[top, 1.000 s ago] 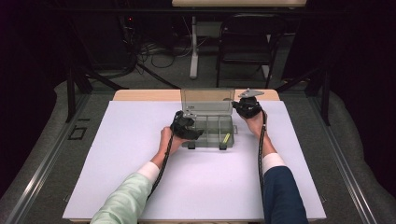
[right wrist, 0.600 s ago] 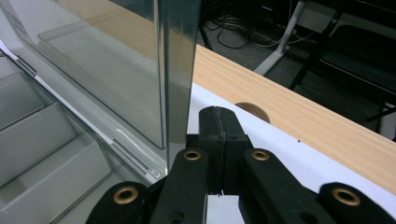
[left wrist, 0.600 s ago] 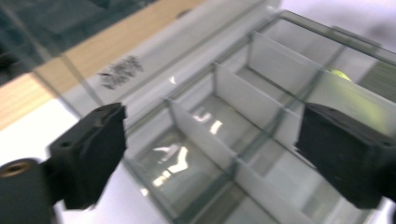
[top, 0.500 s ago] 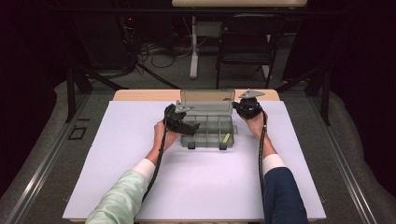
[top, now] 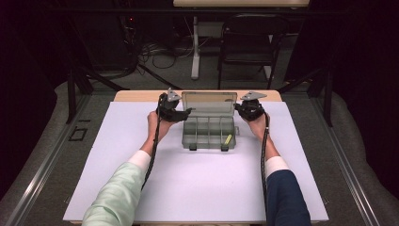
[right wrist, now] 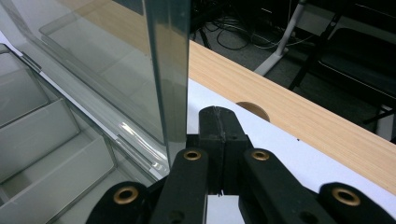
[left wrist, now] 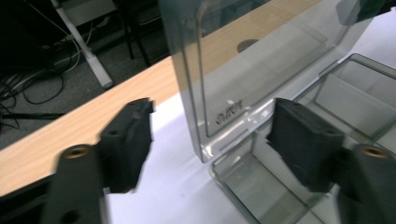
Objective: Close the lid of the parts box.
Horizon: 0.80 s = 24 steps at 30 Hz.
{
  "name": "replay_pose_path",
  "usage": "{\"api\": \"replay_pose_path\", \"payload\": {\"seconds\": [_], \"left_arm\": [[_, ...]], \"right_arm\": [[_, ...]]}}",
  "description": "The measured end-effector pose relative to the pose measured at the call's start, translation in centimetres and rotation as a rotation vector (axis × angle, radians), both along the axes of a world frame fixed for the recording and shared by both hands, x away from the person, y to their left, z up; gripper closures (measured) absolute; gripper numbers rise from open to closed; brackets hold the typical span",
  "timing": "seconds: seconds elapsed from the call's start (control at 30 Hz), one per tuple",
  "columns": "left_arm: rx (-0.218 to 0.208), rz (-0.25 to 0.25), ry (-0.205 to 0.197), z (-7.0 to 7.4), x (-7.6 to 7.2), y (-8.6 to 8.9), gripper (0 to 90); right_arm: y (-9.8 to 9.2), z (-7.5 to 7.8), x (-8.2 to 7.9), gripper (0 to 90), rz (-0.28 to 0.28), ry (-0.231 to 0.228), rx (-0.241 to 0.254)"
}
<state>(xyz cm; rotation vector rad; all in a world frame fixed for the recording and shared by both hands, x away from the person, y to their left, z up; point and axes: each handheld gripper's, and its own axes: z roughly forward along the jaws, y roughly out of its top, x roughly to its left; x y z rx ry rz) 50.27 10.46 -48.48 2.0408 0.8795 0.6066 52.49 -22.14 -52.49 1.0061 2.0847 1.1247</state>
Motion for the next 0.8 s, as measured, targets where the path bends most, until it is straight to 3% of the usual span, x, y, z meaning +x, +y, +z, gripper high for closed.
{"api": "replay_pose_path", "payload": {"seconds": [0.2, 0.43, 0.5, 0.6, 0.8], "left_arm": [[0.031, 0.007, -0.022, 0.43, 0.46, -0.16, 51.0], [0.036, 0.006, -0.034, 0.22, 0.72, -0.06, 64.8], [0.028, 0.001, -0.022, 0.04, 0.86, 0.03, 67.8], [0.023, -0.006, -0.007, -0.2, 0.99, 0.05, 69.2], [0.025, -0.009, -0.014, -0.3, 1.09, 0.01, 68.0]], "right_arm": [[0.09, 0.1, -0.06, 90.0, -0.002, 0.001, -0.015], [0.11, 0.13, -0.08, 90.0, -0.003, 0.01, -0.023], [0.13, 0.09, -0.05, 90.0, -0.007, 0.017, -0.024], [0.15, 0.14, -0.05, 90.0, -0.006, 0.017, -0.028], [0.03, 0.57, -0.31, 90.0, 0.011, -0.012, -0.026]]}}
